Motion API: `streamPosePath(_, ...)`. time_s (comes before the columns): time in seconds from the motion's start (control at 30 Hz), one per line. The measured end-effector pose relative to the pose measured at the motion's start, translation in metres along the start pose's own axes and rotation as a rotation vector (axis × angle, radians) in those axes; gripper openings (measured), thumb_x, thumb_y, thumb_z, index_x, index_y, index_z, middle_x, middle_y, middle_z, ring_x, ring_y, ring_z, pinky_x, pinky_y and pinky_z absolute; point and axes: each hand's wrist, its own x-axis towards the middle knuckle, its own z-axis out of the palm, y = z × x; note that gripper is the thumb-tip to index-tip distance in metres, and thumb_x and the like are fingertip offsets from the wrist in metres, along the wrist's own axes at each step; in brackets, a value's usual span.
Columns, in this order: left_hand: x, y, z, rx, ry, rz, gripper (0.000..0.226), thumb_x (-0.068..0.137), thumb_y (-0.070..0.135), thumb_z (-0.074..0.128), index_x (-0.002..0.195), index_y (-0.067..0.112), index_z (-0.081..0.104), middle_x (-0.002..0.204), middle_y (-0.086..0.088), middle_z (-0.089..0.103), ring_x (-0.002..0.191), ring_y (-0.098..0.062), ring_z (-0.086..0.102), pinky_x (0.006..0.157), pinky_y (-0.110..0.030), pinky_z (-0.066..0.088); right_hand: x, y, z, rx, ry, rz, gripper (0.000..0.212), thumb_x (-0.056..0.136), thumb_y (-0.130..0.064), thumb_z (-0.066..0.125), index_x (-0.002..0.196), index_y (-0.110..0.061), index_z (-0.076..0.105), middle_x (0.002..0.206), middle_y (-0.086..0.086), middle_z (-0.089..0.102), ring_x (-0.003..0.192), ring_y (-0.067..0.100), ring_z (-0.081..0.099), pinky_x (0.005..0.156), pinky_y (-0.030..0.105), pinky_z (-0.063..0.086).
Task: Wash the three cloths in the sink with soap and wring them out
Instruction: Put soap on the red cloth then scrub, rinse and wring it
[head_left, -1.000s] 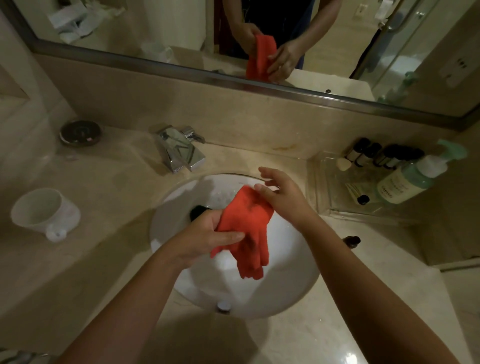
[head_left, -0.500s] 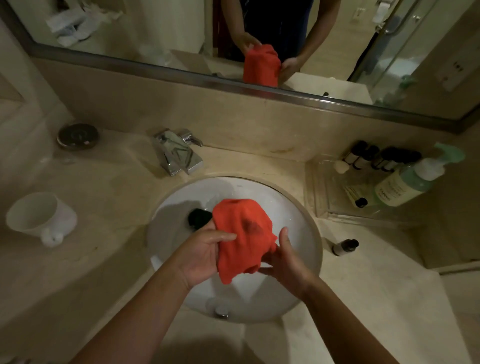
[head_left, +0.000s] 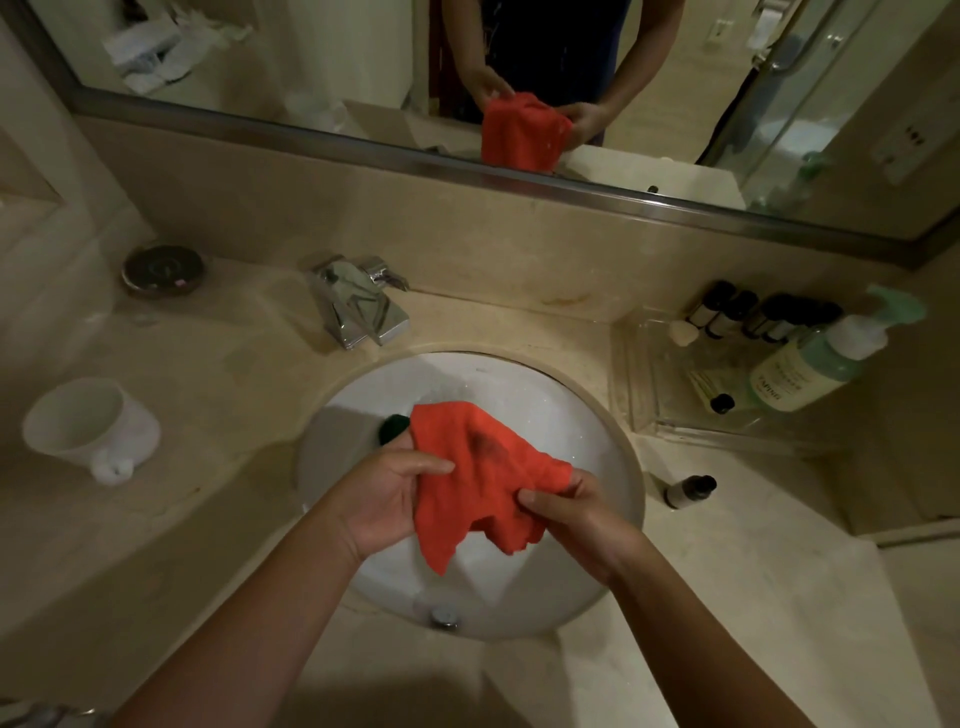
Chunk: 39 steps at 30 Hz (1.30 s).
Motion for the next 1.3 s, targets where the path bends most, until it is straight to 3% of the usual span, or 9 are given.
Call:
streamPosePath(0.1, -0.002, 0.006, 0.000, 0.099, 0.045, 0.007, 0.055, 0.069, -0.006, 0.060, 0.121, 0.010, 0.061, 0.104, -0.013, 0.073, 0.086, -0.025, 0.072, 0.072, -0.039, 0.061, -0.002, -0.010, 0.000, -0.024, 0.097, 0.058, 0.039, 0.066, -0.010, 0.076, 0.104, -0.001, 0.069, 0.099, 0.018, 0.073, 0.087, 0.030, 0.071, 0.072, 0.033, 0.058)
streamPosePath(0.3, -0.001, 0.018, -0.004, 0.198, 0.092, -0.049, 0.048, 0.079, -0.006, 0.057, 0.126, 0.003, 0.058, 0.114, -0.018, 0.069, 0.093, -0.028, 0.071, 0.074, -0.037, 0.061, -0.005, -0.020, -0.003, 0.045, 0.083, 0.136, 0.051, 0.069, -0.002, 0.076, 0.118, -0.001, 0.064, 0.114, 0.021, 0.068, 0.103, 0.034, 0.066, 0.087, 0.042, 0.056)
streamPosePath(0.5, -0.001, 0.023, -0.003, 0.254, 0.070, -0.087, 0.042, 0.084, -0.006, 0.054, 0.125, 0.001, 0.058, 0.108, -0.017, 0.072, 0.090, -0.027, 0.072, 0.071, -0.035, 0.060, -0.006, -0.027, -0.005, 0.075, 0.058, 0.125, 0.054, 0.068, 0.000, 0.076, 0.119, 0.002, 0.061, 0.113, 0.022, 0.067, 0.104, 0.037, 0.064, 0.084, 0.040, 0.054)
streamPosePath(0.7, -0.003, 0.023, 0.001, 0.278, 0.059, -0.092, 0.038, 0.090, -0.011, 0.046, 0.125, 0.001, 0.056, 0.098, -0.018, 0.069, 0.065, -0.023, 0.072, 0.047, -0.027, 0.054, -0.008, -0.040, -0.004, 0.187, 0.003, 0.127, 0.051, 0.077, 0.008, 0.067, 0.126, 0.004, 0.054, 0.123, 0.024, 0.063, 0.109, 0.036, 0.064, 0.078, 0.036, 0.056)
streamPosePath(0.83, -0.001, 0.022, -0.001, 0.261, 0.036, -0.066, 0.044, 0.078, -0.004, 0.056, 0.122, 0.002, 0.060, 0.106, -0.016, 0.072, 0.086, -0.027, 0.073, 0.068, -0.037, 0.061, -0.007, -0.045, -0.003, 0.138, 0.032, 0.133, 0.051, 0.076, 0.012, 0.063, 0.126, 0.003, 0.053, 0.120, 0.026, 0.064, 0.106, 0.037, 0.065, 0.078, 0.038, 0.057)
streamPosePath(1.0, 0.002, 0.022, -0.001, 0.275, 0.049, -0.048, 0.035, 0.081, -0.007, 0.053, 0.112, 0.005, 0.064, 0.099, -0.012, 0.074, 0.084, -0.023, 0.073, 0.070, -0.032, 0.060, -0.005, -0.052, 0.000, -0.015, 0.182, 0.154, 0.036, 0.081, 0.011, 0.063, 0.116, 0.003, 0.062, 0.115, 0.025, 0.066, 0.104, 0.038, 0.065, 0.091, 0.042, 0.052)
streamPosePath(1.13, 0.005, 0.017, 0.000, 0.375, 0.135, 0.007, 0.032, 0.091, -0.012, 0.046, 0.107, 0.008, 0.064, 0.099, -0.009, 0.073, 0.088, -0.021, 0.070, 0.072, -0.031, 0.058, -0.005, -0.052, 0.004, -0.029, 0.271, 0.191, 0.029, 0.080, 0.010, 0.066, 0.105, -0.006, 0.066, 0.108, 0.014, 0.070, 0.098, 0.027, 0.066, 0.083, 0.038, 0.054)
streamPosePath(1.23, 0.008, 0.013, 0.002, 0.446, 0.214, 0.033, 0.028, 0.092, -0.012, 0.048, 0.113, 0.001, 0.062, 0.101, -0.016, 0.069, 0.088, -0.031, 0.067, 0.068, -0.040, 0.058, -0.005, -0.051, 0.005, -0.026, 0.326, 0.201, 0.029, 0.078, 0.011, 0.067, 0.102, -0.007, 0.066, 0.104, 0.011, 0.071, 0.098, 0.028, 0.065, 0.078, 0.034, 0.054)
streamPosePath(1.3, 0.007, 0.012, 0.003, 0.443, 0.256, 0.031, 0.029, 0.090, -0.011, 0.052, 0.115, -0.001, 0.062, 0.102, -0.015, 0.070, 0.092, -0.030, 0.067, 0.077, -0.040, 0.057, -0.005, -0.053, 0.007, -0.028, 0.346, 0.203, 0.029, 0.077, 0.011, 0.068, 0.099, -0.007, 0.065, 0.099, 0.009, 0.071, 0.094, 0.026, 0.065, 0.073, 0.031, 0.052)
